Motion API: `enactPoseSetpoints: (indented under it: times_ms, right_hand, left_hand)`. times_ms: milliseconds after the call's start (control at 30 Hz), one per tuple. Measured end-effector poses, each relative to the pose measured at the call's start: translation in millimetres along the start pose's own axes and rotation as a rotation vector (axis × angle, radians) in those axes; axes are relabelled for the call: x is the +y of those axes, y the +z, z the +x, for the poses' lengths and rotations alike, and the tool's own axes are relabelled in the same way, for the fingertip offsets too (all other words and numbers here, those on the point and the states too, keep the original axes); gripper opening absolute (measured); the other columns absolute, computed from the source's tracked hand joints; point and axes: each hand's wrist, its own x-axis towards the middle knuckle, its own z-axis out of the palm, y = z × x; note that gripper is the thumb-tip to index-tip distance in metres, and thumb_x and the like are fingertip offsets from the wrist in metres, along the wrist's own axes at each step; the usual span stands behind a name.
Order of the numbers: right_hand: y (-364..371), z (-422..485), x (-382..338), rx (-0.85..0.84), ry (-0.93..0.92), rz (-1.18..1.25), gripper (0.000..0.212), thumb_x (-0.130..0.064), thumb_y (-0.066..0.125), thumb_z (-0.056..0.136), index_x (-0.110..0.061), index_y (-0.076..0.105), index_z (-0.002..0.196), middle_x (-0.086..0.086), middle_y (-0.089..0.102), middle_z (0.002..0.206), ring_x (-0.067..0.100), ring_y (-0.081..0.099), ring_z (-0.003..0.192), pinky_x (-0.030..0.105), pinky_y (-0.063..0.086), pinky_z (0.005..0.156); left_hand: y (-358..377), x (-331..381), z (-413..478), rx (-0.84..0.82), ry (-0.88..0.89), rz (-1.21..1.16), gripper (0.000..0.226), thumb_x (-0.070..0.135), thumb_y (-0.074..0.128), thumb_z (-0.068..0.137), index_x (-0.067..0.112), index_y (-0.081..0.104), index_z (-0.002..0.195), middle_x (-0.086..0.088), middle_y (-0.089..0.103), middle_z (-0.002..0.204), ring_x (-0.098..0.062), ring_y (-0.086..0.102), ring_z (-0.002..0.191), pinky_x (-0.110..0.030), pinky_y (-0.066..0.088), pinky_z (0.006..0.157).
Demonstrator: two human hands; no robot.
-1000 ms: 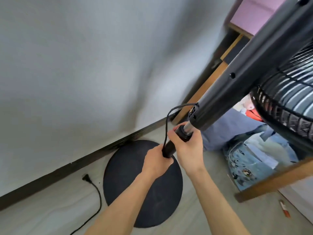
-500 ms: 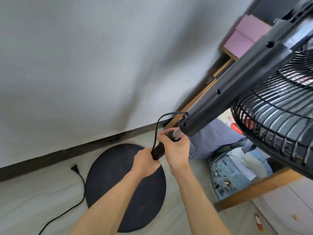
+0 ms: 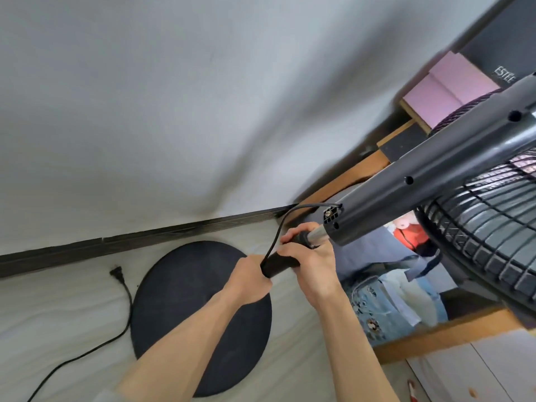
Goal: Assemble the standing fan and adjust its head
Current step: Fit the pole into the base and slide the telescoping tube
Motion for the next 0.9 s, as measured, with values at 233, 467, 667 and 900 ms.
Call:
enactPoseSetpoints:
  times_ms: [233,467,667,900]
  right_hand:
    - [42.3,-10.8,13.9,0.527,-0.016,-0.013,0.022,-0.007,0.082,0.076,-0.011,0.066,0.091,-0.01,0.069,0.072,-0.001,0.065,0.067,0.022,0.054,0.074]
    - [36.4,-8.0,15.7,0.422,-0.033,0.017,0.019,0.018,0.064,0.074,-0.001,0.061,0.074,-0.004,0.063,0.061,0.004,0.059,0.057,0.017,0.05,0.057]
    - [29.8,-6.7,11.1,0.289,-0.099,0.034,0.028,0.025,0.058,0.073,-0.003,0.057,0.072,-0.008,0.061,0.056,0.001,0.058,0.054,0.014,0.049,0.056]
    - [18.1,-3.6,14.8,0.134,-0.108,0.04,0.03,0.028,0.062,0.07,0.001,0.059,0.082,0.0,0.065,0.065,0.01,0.063,0.063,0.02,0.053,0.062]
  left_hand:
    - [1.3,-7.3,1.2,0.006,0.039,-0.046,0.036,0.008,0.064,0.079,0.033,0.047,0.058,0.008,0.057,0.058,-0.011,0.05,0.053,-0.018,0.036,0.05]
    - [-3.9,-6.9,2.8,-0.06,0.054,-0.008,0.034,0.008,0.065,0.081,0.033,0.053,0.062,0.008,0.06,0.062,-0.012,0.055,0.058,-0.021,0.039,0.054]
    - [-7.9,-1.5,3.2,-0.066,0.048,0.024,0.03,0.003,0.063,0.08,0.028,0.054,0.066,0.004,0.061,0.066,-0.018,0.059,0.064,-0.028,0.046,0.058]
    - [-12.3,1.6,1.6,-0.084,0.05,0.026,0.03,0.003,0.063,0.081,0.029,0.054,0.068,0.004,0.06,0.067,-0.016,0.056,0.062,-0.025,0.044,0.054]
